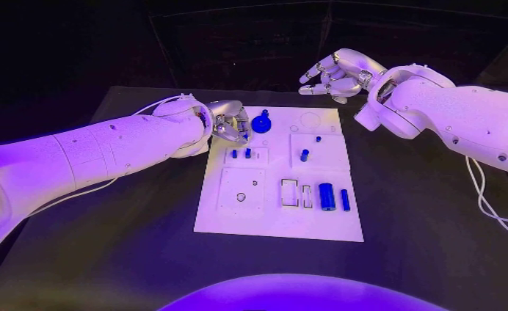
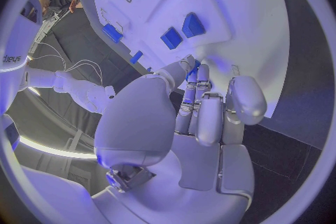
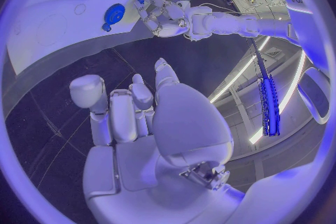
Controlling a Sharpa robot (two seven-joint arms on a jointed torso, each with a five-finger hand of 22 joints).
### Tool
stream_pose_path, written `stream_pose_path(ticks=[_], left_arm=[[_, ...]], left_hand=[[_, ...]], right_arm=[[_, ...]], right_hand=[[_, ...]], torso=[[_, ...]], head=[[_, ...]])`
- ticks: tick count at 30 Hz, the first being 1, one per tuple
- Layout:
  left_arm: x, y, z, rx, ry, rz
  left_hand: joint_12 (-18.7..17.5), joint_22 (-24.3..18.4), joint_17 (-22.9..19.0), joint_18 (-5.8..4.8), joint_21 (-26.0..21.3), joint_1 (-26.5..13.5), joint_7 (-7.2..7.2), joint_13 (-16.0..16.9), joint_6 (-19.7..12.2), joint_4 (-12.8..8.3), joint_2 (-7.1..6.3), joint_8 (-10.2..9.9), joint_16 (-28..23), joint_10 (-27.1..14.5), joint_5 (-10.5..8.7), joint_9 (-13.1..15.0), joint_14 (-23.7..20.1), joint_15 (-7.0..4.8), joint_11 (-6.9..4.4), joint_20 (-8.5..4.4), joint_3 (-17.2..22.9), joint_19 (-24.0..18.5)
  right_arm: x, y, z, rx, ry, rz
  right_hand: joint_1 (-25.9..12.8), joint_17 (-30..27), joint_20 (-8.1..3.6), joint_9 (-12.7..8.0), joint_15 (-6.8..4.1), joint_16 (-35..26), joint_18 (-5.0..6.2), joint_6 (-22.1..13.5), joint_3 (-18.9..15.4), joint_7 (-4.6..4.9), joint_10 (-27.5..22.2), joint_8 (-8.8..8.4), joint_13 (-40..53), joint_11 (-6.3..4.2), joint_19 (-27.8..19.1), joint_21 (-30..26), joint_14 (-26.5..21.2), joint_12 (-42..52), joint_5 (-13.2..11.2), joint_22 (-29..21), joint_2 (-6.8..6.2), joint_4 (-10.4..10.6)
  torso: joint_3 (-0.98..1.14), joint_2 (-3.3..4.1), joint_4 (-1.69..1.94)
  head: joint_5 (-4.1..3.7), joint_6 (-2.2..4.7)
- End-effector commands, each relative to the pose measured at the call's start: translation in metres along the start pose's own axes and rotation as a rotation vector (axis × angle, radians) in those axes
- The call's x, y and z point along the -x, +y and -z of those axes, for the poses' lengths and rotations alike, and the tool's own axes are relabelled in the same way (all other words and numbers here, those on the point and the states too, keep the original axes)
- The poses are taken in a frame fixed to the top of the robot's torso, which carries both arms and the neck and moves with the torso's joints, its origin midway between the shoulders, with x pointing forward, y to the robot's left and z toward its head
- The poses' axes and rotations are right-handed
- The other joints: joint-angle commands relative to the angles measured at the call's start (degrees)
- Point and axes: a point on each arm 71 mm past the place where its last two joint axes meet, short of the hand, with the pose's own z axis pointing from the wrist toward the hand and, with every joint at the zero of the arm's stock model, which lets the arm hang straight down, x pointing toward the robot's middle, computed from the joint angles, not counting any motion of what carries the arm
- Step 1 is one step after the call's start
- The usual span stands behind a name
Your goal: Assemble the parts on the task board
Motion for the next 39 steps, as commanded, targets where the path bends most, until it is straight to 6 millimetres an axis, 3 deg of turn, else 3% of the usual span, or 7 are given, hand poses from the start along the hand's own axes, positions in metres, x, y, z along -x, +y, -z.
stream_pose_path(ticks=[1,39], left_arm=[[-0.0008,-0.0013,-0.0001,0.001,0.012,0.002],[-0.001,0.0003,0.002,0.01,0.007,0.004]], left_hand=[[-0.39,-0.02,-0.05,-0.88,0.09,-0.57,-0.05,-0.08,0.3,-0.02,-0.03,-0.15,0.06,0.36,-0.22,0.09,0.59,-0.16,0.1,-0.18,0.18,0.18],[-2.76,-0.39,-1.16,-0.79,-0.71,-1.6,1.12,-0.52,-1.68,-0.61,-1.33,-2.7,-0.27,-1.35,-0.3,-0.22,0.2,0.71,1.27,0.46,0.06,-0.39]], right_arm=[[0.0007,0.0017,-0.0004,0.009,-0.001,-0.002],[0.0013,0.0008,-0.0005,0.008,-0.004,-0.001]], right_hand=[[0.43,0.08,-0.09,-0.07,-0.18,-0.28,0.43,-0.51,-0.22,0.03,-0.25,0.27,0.04,0.09,-0.23,-0.29,1.15,-0.03,0.18,0.04,0.1,-0.11],[0.51,0.01,-0.09,-0.07,-0.19,-0.35,0.46,-0.53,-0.3,0.03,-0.33,0.35,-0.09,0.09,-0.24,-0.39,1.15,-0.08,0.21,-0.11,0.22,-0.11]], torso=[[0.01,0.02,0.0],[0.01,0.02,-0.05]], head=[[0.06,-0.06],[0.1,-0.31]])
